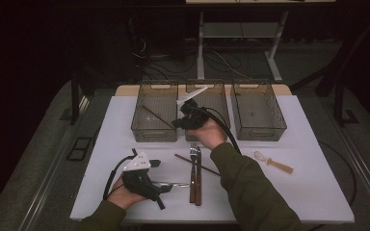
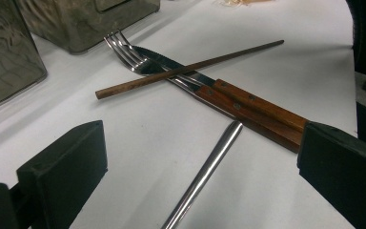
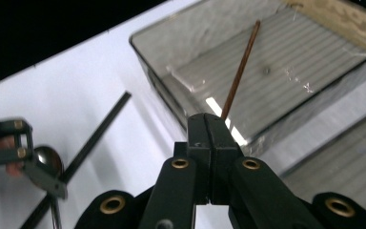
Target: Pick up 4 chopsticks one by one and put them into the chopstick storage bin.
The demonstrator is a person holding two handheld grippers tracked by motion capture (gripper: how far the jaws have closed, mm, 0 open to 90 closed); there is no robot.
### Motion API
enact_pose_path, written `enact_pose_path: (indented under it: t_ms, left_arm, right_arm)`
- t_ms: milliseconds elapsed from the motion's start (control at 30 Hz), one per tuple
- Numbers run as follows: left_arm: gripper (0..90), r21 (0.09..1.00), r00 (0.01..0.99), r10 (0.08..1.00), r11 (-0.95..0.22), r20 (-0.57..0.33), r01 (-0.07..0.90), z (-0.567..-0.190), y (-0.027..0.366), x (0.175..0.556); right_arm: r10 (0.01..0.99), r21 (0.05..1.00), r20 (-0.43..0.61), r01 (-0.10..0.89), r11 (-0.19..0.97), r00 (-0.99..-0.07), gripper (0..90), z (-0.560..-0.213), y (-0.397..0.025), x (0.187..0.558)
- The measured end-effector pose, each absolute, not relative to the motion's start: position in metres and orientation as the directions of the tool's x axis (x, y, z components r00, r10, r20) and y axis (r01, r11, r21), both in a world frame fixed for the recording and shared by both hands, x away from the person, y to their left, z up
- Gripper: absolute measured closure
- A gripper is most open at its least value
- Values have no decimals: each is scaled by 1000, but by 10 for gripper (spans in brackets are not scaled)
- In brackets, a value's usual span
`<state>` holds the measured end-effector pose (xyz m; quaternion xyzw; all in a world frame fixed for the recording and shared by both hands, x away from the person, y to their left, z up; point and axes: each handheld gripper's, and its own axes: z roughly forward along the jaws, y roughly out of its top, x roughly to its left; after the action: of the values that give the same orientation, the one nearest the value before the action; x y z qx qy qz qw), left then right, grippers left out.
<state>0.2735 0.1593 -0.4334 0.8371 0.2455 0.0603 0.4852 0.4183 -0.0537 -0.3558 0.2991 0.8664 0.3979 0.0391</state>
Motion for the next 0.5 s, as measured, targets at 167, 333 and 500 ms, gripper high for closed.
enact_pose_path:
  t_ms: [167,333,500]
  left_arm:
    - [16,839,874,468,-418,-130,349,-433,160,274]
    - [15,839,874,468,-418,-130,349,-433,160,274]
    - [16,841,874,468,-414,-132,349,-433,160,274]
  right_arm:
    - [552,699,178,500,512,-814,897,-363,-58,416]
    - [553,693,174,500,519,-815,897,-368,-54,415]
    - [559,688,177,508,518,-810,897,-372,-52,420]
